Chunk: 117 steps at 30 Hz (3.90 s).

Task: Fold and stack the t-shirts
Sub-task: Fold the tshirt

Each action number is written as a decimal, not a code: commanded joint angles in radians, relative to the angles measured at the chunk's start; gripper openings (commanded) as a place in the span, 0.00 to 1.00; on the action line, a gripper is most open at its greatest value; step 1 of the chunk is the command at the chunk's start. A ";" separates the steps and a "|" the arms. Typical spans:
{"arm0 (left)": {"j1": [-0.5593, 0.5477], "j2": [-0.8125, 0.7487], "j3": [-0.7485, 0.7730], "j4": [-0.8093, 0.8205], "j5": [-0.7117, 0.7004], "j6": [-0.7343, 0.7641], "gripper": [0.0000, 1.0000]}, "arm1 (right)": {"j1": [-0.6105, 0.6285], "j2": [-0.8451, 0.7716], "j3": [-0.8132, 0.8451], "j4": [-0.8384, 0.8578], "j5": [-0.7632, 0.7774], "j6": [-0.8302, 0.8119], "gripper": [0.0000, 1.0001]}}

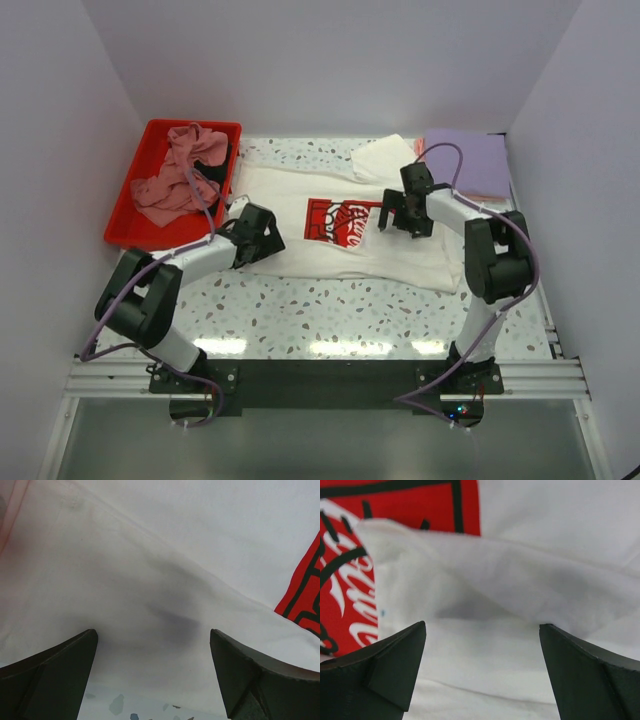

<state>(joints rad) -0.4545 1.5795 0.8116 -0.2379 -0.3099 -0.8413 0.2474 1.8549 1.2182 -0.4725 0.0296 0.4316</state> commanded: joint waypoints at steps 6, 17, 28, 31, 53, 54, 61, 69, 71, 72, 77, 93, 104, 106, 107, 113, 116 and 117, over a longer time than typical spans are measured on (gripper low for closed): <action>0.048 -0.001 -0.040 0.012 -0.014 0.039 1.00 | -0.095 0.188 0.321 0.081 0.262 -0.132 0.99; 0.047 -0.018 0.001 0.029 0.044 0.073 1.00 | -0.108 0.052 0.329 0.058 0.202 -0.162 0.99; 0.013 -0.076 0.052 0.106 0.129 0.091 1.00 | 0.044 -0.281 -0.137 -0.023 0.104 -0.033 0.99; 0.011 -0.044 0.051 0.135 0.163 0.079 1.00 | 0.046 -0.277 -0.172 -0.020 0.130 -0.027 0.99; -0.075 -0.131 -0.219 0.023 0.131 -0.068 1.00 | -0.016 -0.402 -0.488 -0.167 0.176 0.102 0.99; -0.091 -0.157 -0.257 0.005 0.123 -0.085 1.00 | -0.022 -0.437 -0.505 -0.181 0.176 0.107 0.99; -0.226 -0.393 -0.339 -0.155 0.109 -0.209 1.00 | -0.042 -0.695 -0.599 -0.259 0.056 0.174 0.99; -0.227 -0.474 -0.163 -0.231 -0.055 -0.133 1.00 | -0.034 -0.807 -0.431 -0.207 0.006 0.059 0.99; -0.227 -0.458 -0.132 -0.218 -0.102 -0.122 1.00 | -0.008 -0.787 -0.407 -0.146 0.000 0.045 0.99; -0.225 -0.446 -0.108 -0.209 -0.113 -0.119 1.00 | 0.018 -0.768 -0.399 -0.121 0.016 0.039 0.99; -0.211 -0.287 -0.013 -0.106 -0.141 -0.055 1.00 | 0.148 -0.484 -0.272 -0.039 0.125 0.012 0.99; -0.176 0.056 0.077 -0.022 -0.069 -0.050 1.00 | 0.147 -0.250 -0.368 0.051 0.187 0.088 0.99; -0.211 -0.056 -0.147 0.037 0.072 -0.139 1.00 | 0.145 -0.404 -0.519 -0.055 0.224 0.137 0.99; -0.219 -0.101 -0.169 0.032 0.077 -0.154 1.00 | 0.145 -0.427 -0.539 -0.060 0.205 0.128 0.99; -0.222 -0.119 -0.181 0.019 0.075 -0.159 1.00 | 0.145 -0.448 -0.545 -0.057 0.187 0.127 0.99; -0.228 -0.179 -0.203 -0.021 0.063 -0.177 1.00 | 0.145 -0.493 -0.568 -0.060 0.170 0.127 0.99; -0.230 -0.203 -0.155 -0.070 -0.003 -0.167 1.00 | 0.145 -0.520 -0.539 -0.077 0.164 0.096 0.99; -0.230 -0.207 -0.131 -0.089 -0.026 -0.147 1.00 | 0.147 -0.540 -0.519 -0.087 0.159 0.087 0.99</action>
<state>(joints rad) -0.6815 1.3930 0.6422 -0.2173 -0.2745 -0.9947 0.3981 1.3575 0.6724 -0.4938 0.2031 0.5343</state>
